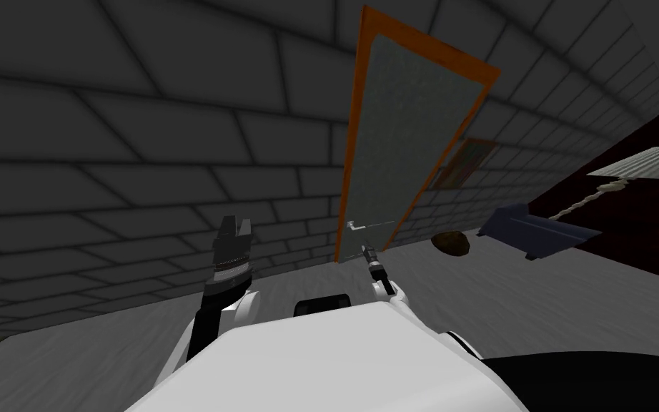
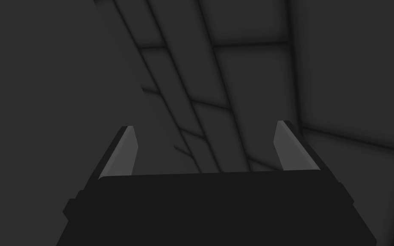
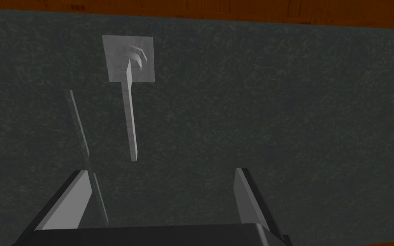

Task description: Pull the door open

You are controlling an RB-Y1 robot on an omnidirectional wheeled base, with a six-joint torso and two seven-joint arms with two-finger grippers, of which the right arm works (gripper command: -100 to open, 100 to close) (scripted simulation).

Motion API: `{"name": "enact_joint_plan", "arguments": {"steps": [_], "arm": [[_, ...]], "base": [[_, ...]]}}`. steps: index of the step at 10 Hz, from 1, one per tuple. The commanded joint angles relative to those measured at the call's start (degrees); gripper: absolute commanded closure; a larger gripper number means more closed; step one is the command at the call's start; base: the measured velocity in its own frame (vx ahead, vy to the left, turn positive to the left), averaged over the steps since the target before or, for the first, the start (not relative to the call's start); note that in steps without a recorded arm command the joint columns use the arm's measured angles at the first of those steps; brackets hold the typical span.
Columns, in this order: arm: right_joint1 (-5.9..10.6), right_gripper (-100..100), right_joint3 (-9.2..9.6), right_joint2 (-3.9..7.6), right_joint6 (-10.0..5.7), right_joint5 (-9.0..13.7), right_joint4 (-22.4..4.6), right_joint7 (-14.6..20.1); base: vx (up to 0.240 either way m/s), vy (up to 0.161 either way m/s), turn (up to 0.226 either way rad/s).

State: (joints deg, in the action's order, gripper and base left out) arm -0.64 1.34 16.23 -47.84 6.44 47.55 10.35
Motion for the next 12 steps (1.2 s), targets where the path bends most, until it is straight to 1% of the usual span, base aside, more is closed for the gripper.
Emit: {"name": "enact_joint_plan", "arguments": {"steps": [1, 4, 7, 12], "arm": [[0.60, -100, 0.03, -0.01, -0.55, 0.10, -1.59, 0.15], [2.09, -100, 0.15, 0.75, -1.80, 0.60, -6.10, 1.22], [3.32, -100, 0.24, 1.37, -2.83, 1.01, -9.82, 2.11], [4.91, -100, 0.37, 2.17, -4.17, 1.54, -14.64, 3.25]], "base": [[0.020, -0.054, 0.061], [0.018, -0.059, 0.154], [0.016, -0.069, 0.162], [0.012, -0.045, 0.126]]}}
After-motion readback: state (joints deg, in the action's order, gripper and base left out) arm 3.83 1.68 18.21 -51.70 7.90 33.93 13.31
